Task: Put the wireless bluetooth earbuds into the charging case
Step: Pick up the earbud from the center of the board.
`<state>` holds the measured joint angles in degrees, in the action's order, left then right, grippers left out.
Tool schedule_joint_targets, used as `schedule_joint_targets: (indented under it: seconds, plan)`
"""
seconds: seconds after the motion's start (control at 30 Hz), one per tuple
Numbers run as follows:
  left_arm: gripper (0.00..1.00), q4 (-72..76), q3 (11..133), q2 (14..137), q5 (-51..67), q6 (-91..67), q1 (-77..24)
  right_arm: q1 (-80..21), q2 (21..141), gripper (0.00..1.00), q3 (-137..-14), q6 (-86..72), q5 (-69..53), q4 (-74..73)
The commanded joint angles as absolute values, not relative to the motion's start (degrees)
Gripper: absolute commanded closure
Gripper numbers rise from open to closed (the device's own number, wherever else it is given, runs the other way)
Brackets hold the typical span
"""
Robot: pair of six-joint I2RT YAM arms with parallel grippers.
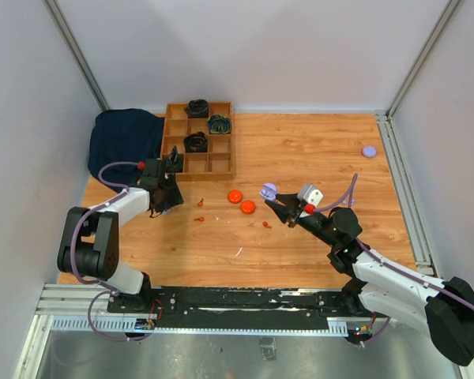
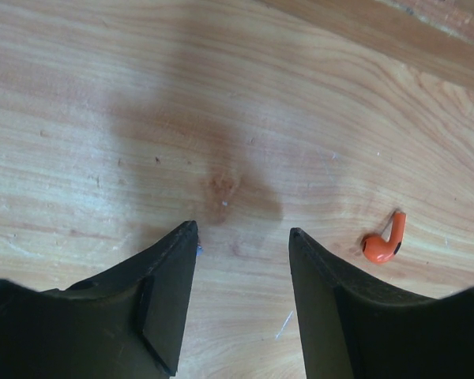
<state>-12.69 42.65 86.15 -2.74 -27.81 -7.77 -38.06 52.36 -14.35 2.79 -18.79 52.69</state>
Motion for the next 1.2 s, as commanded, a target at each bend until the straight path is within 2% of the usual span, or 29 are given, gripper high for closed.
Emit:
schedule_joint_targets:
  seconds: [0.0, 0.47, 0.67, 0.9, 1.17]
  plan:
    - [0.44, -17.0, 41.7, 83.3, -1.5, -27.3, -8.2, -37.4, 52.2, 0.94, -13.8, 2.4, -18.0, 54.9]
    - [0.45, -20.4, 41.2, 77.9, -1.1, -27.9, -8.3, -37.4, 52.0, 0.94, -13.9, 2.2, -18.2, 55.0]
    - [0.44, -24.2, 44.4, 74.7, -6.4, -28.0, -8.3, -37.4, 51.9, 0.94, -13.9, 2.2, -18.2, 54.8]
    - [0.44, -24.7, 43.6, 77.4, -13.1, -30.6, -8.1, -37.4, 51.7, 0.94, -13.8, 2.3, -18.0, 54.8]
    - [0.45, -23.5, 45.1, 82.0, -15.1, -31.3, -7.7, -37.4, 51.3, 0.95, -13.8, 2.5, -17.8, 54.3]
